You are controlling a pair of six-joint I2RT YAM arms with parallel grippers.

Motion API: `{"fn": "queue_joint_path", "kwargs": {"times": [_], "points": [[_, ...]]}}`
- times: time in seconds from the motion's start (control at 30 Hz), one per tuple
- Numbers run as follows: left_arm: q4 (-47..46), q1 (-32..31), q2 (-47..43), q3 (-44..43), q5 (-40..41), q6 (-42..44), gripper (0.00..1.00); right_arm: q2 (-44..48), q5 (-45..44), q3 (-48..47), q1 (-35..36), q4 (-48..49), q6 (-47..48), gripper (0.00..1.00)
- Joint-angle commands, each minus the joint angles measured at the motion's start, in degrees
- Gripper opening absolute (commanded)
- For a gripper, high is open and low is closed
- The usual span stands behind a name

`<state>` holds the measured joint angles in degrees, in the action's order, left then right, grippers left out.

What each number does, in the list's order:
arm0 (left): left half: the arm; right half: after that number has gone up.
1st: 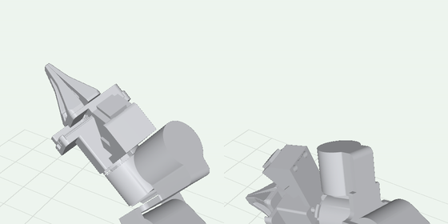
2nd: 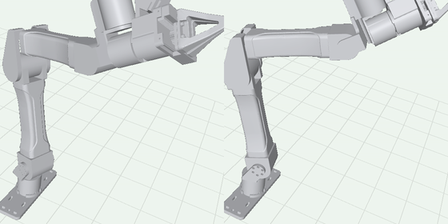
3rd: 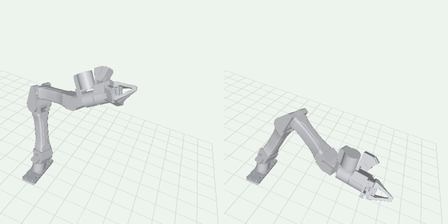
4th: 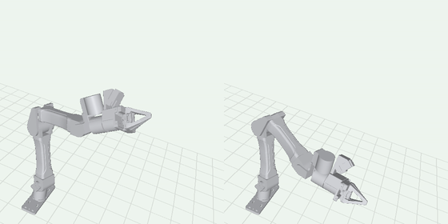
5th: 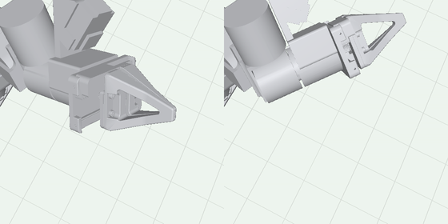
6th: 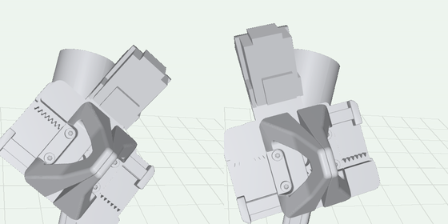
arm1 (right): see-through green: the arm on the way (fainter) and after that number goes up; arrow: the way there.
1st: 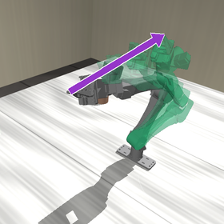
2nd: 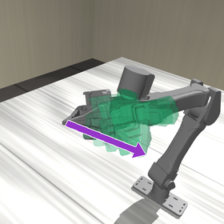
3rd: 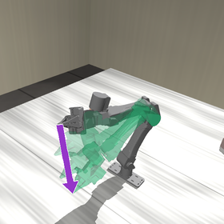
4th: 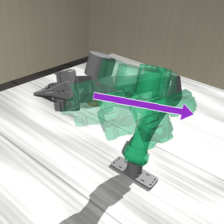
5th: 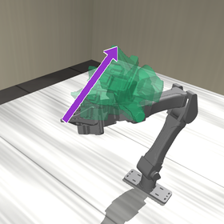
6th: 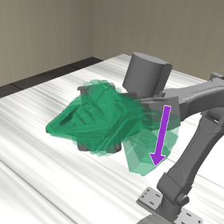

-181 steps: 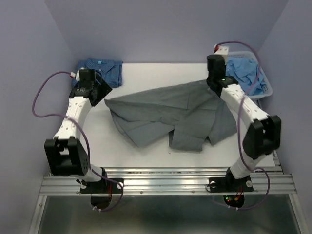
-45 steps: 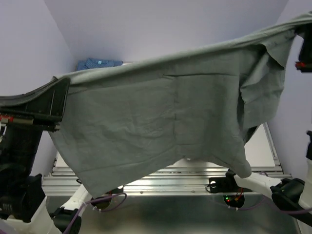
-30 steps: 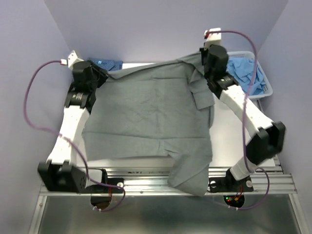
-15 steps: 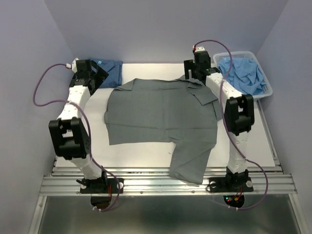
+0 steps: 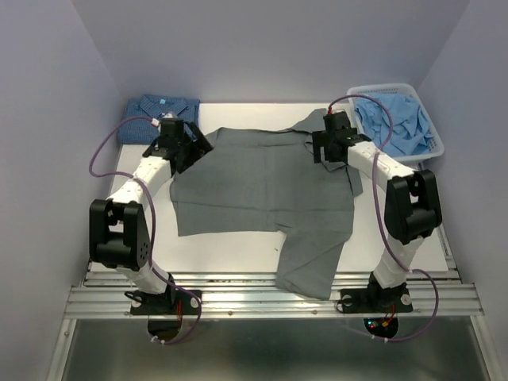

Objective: Fold and stack the long sleeve shirts
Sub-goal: Flatten the shirt out

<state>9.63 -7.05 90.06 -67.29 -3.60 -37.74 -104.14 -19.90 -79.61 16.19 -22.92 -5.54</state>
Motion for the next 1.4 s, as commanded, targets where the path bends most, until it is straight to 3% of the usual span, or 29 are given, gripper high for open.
{"fn": "queue_joint_path", "kwargs": {"times": [0.0, 0.23, 0.43, 0.53, 0.57, 0.7, 0.83, 1.0, 1.1, 1.3, 1.37], "points": [[-1.28, -4.89, 2.04, 1.81, -1.24, 1.44, 0.99, -3.79, -8.66, -1.68, -0.01, -3.89, 2.72, 1.0], [-3.3, -5.78, 6.09, 4.0, -4.05, 0.12, 0.99, -10.11, -12.0, -5.37, -0.01, -3.98, 3.96, 1.0], [-3.3, -5.78, 9.16, 2.95, -3.79, 1.09, 0.99, -13.72, -10.6, -7.74, -0.01, -3.98, 4.84, 0.89], [-2.95, -5.78, 10.66, 2.08, -3.53, 1.17, 0.99, -14.69, -11.39, -8.54, -0.01, -3.98, 4.93, 0.72], [-2.6, -5.87, 11.18, 1.9, -3.44, 1.26, 0.99, -14.69, -11.56, -9.15, -0.01, -3.98, 4.84, 0.57], [-2.25, -5.78, 11.98, 1.55, -3.0, 1.17, 0.99, -12.94, -12.09, -9.86, -0.01, -3.89, 4.92, 0.27], [-2.25, -5.78, 12.24, 2.16, -3.26, 1.0, 0.99, -9.43, -11.92, -9.95, -0.01, -3.8, 4.84, 0.03], [-2.42, -5.78, 12.77, 3.3, -3.61, 0.82, 0.99, -5.73, -7.71, -10.21, -0.01, 1.99, 7.56, 0.01], [-2.33, -5.78, 13.3, 3.57, -4.4, 1.0, 0.99, -6.86, -4.54, -15.47, -0.01, 5.85, 6.51, 0.01], [-1.54, -5.78, 13.65, 3.65, -4.67, 1.52, 0.99, -18.69, -6.36, -33.92, -0.01, 23.5, 6.51, 0.01], [-1.28, -5.78, 13.74, 3.83, -4.49, 1.53, 0.99, -22.49, -6.56, -37.53, -0.01, 33.6, 6.77, 0.01]]}}
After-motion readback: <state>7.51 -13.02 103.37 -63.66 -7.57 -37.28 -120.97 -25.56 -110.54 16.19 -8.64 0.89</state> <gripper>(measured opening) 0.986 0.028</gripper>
